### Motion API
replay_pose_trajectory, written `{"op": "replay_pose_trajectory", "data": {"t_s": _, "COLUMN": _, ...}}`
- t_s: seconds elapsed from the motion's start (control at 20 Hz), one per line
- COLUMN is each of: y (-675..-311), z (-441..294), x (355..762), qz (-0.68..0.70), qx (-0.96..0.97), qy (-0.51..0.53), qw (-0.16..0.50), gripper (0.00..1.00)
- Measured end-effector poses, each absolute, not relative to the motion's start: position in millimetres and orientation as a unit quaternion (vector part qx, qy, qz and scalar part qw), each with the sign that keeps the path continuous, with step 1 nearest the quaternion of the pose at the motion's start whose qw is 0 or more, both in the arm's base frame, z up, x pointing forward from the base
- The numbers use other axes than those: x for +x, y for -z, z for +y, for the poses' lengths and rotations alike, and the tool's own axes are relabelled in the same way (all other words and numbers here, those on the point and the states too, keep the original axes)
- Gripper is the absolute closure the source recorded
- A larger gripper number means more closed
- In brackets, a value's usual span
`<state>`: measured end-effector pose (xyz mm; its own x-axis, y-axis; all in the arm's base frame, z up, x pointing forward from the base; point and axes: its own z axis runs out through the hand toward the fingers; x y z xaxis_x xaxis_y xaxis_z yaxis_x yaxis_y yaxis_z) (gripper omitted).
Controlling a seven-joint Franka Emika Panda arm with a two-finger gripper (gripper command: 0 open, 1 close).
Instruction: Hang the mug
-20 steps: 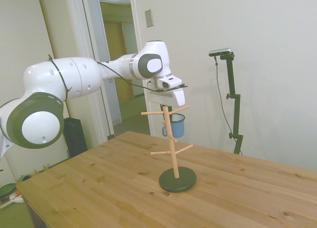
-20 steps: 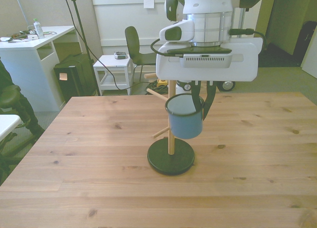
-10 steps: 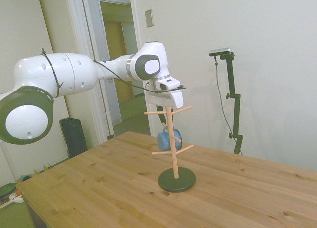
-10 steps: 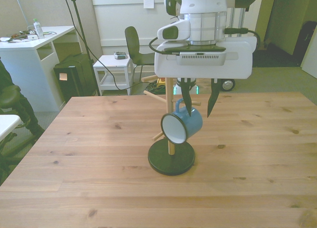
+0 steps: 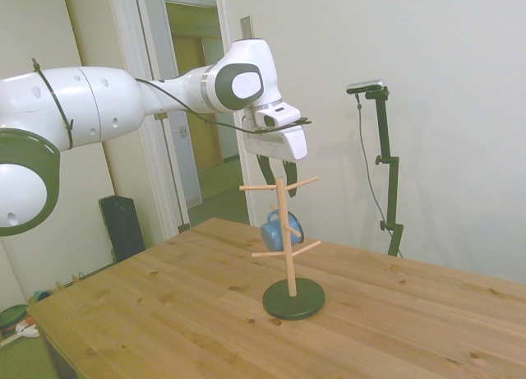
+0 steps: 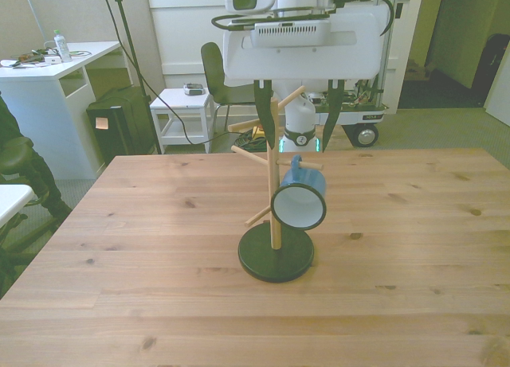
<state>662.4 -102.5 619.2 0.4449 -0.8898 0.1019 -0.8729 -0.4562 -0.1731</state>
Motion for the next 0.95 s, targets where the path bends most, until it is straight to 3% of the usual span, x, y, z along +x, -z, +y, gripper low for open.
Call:
{"op": "replay_pose_trajectory", "data": {"t_s": 0.25, "y": -637, "z": -102, "x": 659, "qz": 0.518, "qx": -0.848, "qy": 0.097, "qw": 0.048, "gripper": 0.0}}
{"op": "replay_pose_trajectory", "data": {"t_s": 0.5, "y": -684, "z": -81, "x": 650, "qz": 0.507, "qx": -0.854, "qy": 0.113, "qw": 0.045, "gripper": 0.0}}
{"op": "replay_pose_trajectory", "data": {"t_s": 0.75, "y": -724, "z": 0, "x": 639, "qz": 0.475, "qx": -0.868, "qy": 0.142, "qw": 0.04, "gripper": 0.0}}
{"op": "replay_pose_trajectory", "data": {"t_s": 0.95, "y": -718, "z": 68, "x": 628, "qz": 0.452, "qx": -0.88, "qy": 0.143, "qw": 0.029, "gripper": 0.0}}
